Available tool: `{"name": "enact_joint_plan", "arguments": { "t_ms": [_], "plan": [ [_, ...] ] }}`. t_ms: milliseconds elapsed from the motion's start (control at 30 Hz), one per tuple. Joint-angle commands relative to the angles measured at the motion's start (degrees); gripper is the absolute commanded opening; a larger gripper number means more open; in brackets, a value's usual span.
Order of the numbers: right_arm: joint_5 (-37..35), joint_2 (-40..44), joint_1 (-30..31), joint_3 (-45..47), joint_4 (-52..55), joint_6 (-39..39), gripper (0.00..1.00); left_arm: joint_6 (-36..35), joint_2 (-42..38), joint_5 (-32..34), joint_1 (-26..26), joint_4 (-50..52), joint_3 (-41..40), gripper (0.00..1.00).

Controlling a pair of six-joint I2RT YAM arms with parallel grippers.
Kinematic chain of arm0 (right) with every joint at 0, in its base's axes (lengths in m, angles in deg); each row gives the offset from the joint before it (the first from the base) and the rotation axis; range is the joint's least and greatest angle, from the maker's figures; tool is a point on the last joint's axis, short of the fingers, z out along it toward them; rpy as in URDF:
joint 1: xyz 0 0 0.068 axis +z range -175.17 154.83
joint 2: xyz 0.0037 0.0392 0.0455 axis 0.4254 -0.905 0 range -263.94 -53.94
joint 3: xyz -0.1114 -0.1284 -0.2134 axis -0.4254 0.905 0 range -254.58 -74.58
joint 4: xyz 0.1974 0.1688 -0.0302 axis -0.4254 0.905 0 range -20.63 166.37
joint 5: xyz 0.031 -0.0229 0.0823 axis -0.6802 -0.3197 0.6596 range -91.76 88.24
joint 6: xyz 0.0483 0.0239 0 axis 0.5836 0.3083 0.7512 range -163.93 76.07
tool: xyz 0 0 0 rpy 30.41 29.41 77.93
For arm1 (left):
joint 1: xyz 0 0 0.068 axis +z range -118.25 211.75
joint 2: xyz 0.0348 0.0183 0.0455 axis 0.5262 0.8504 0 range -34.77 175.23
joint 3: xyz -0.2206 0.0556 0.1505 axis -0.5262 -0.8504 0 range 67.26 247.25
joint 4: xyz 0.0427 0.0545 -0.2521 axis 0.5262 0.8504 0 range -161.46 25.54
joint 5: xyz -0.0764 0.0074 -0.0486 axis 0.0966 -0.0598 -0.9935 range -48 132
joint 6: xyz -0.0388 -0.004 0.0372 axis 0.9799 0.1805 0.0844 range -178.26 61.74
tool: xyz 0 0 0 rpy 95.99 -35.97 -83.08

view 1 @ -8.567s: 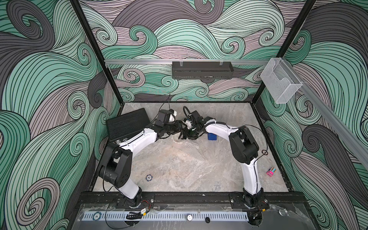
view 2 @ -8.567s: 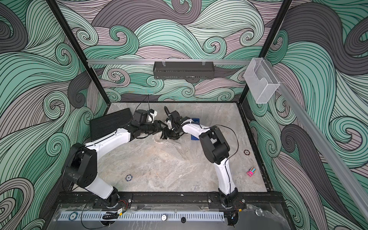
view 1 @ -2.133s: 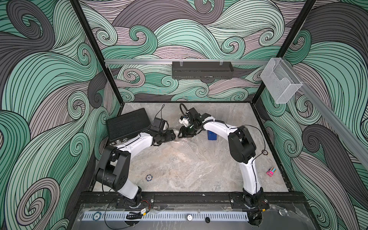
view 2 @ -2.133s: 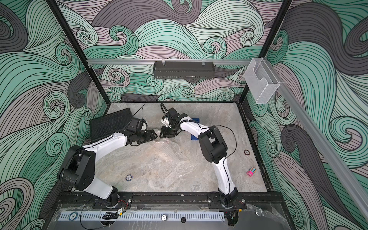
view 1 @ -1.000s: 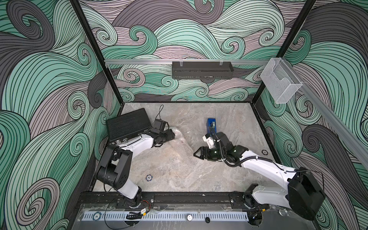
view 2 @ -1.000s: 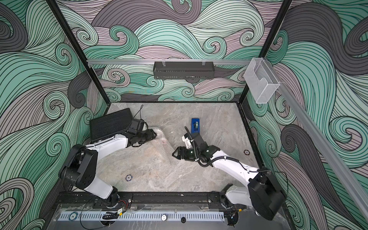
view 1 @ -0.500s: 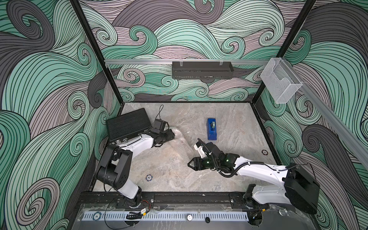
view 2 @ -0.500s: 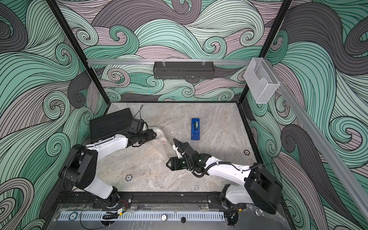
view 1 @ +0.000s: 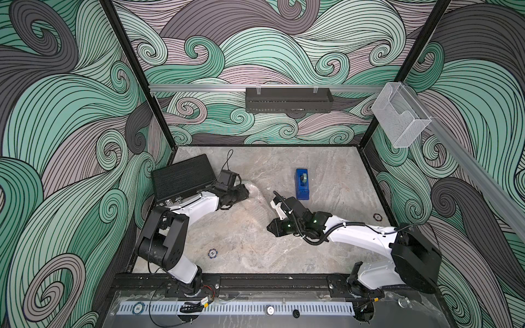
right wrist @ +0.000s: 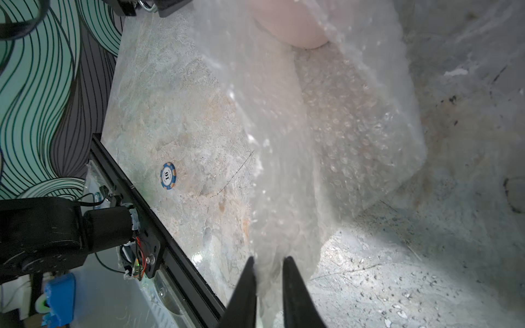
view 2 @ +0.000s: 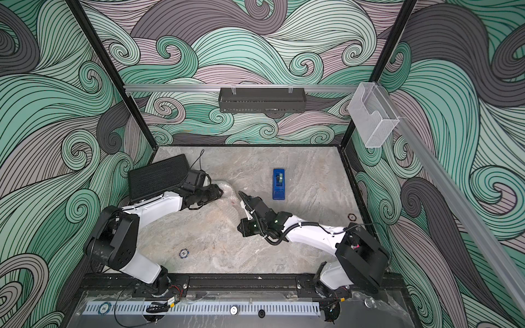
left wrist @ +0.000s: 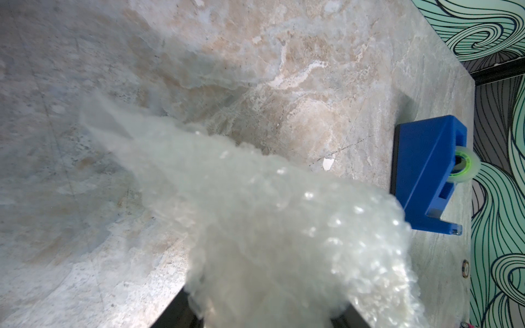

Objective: Wrap mugs in bubble wrap
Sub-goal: Wrap the mug in bubble wrap.

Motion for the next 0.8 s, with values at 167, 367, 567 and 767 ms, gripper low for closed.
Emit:
{"name": "enact_joint_plan", "arguments": {
  "t_ms": [167, 367, 567, 767],
  "plan": [
    [-3.16, -1.61, -0.54, -5.15, 10.25, -3.48, 0.03, -0.36, -1.38, 1.34, -0.1, 2.23, -1.63, 0.57],
    [-7.19, -2.67, -1.22, -10.58, 18.03, -9.44, 0.0, -0.48, -1.29, 0.48, -0.12, 2.22, -1.72, 0.55],
    [-13.66, -5.1, -1.88, -19.98, 24.52, -19.19, 0.0, -0.97, -1.47, 0.21, -0.1, 2.3, -2.14, 0.55],
    [-15.73, -8.76, -2.48, -28.44, 22.42, -25.77, 0.0, -1.54, -1.29, -1.02, -0.12, 1.52, -2.33, 0.54]
  ]
}}
